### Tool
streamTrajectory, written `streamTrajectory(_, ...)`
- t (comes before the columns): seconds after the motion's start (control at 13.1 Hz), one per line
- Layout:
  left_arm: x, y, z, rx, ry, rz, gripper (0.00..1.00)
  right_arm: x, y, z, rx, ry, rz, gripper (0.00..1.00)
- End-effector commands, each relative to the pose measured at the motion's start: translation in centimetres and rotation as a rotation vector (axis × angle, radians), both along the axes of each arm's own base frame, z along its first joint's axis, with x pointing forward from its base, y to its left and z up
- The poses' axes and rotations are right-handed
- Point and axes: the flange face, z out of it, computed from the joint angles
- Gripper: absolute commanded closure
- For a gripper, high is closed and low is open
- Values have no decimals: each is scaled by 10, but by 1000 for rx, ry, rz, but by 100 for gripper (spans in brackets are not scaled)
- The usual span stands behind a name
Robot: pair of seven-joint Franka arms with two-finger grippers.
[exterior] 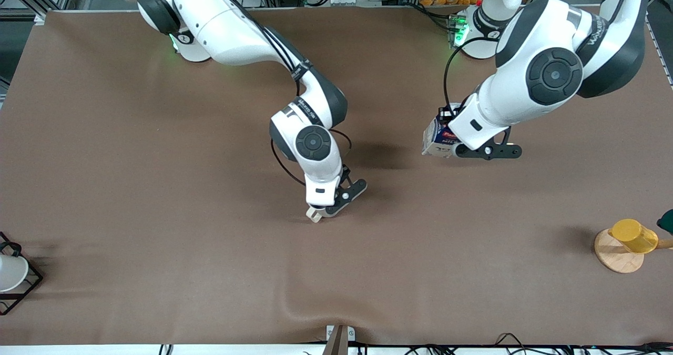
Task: Place milk next to cup
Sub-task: 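Move the mug toward the milk with the right gripper and set it down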
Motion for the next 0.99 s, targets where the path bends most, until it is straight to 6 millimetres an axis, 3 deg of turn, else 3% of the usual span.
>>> streamTrajectory(0.0, 0, -2, 3, -11, 19, 12, 64, 1, 8, -2, -49, -62, 36, 100)
streamTrajectory(0.23, -4, -10, 2, 6, 21, 49, 64, 8, -1, -5, -60, -64, 28, 100)
streamTrajectory(0.54, -9, -22, 1, 27, 22, 91, 64, 2, 4, -8, -82, -74, 47, 100)
streamTrajectory(0.61, -8, -22, -1, 28, 25, 92, 64, 2, 4, -6, -81, -75, 45, 93)
streamTrajectory(0.69, -9, -24, -1, 28, 27, 89, 64, 2, 4, -4, -84, -81, 55, 42)
streamTrajectory(0.77, -12, -29, -1, 28, 27, 82, 64, 3, 3, -1, -84, -82, 43, 0)
streamTrajectory(0.92, -12, -30, -2, 36, 29, 105, 64, 5, 1, 6, -72, -77, -30, 0)
